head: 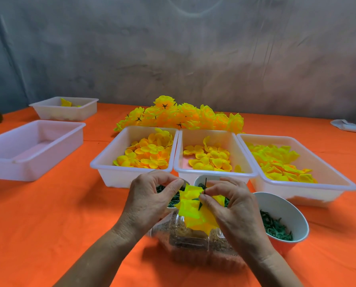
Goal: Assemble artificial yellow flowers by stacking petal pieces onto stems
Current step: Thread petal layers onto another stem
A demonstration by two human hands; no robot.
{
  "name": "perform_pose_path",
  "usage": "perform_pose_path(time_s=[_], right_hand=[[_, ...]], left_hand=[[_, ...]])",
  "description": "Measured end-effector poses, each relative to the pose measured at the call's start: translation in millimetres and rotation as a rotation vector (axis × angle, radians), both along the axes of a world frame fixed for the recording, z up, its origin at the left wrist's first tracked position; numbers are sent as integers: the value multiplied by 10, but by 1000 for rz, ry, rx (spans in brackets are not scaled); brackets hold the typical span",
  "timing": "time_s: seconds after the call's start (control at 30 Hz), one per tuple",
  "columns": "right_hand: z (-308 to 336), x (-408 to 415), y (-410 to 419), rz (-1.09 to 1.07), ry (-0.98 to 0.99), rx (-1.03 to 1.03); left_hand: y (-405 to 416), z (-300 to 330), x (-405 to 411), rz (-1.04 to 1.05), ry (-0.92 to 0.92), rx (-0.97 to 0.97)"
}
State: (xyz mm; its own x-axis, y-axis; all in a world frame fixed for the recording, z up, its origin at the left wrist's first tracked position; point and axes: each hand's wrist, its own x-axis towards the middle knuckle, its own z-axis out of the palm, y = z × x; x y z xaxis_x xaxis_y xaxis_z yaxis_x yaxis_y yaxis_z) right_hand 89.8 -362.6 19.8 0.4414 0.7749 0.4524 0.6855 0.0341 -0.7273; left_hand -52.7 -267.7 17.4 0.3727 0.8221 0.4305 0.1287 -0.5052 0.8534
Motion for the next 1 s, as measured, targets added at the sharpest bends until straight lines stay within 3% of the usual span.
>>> perform_pose_path(time_s=[0.67,1.0], right_hand=[[688,204,202,228,337,220],[598,453,517,174,881,290]], left_hand=[[93,278,160,-79,-229,-56],[281,397,345,-80,-191,-136]])
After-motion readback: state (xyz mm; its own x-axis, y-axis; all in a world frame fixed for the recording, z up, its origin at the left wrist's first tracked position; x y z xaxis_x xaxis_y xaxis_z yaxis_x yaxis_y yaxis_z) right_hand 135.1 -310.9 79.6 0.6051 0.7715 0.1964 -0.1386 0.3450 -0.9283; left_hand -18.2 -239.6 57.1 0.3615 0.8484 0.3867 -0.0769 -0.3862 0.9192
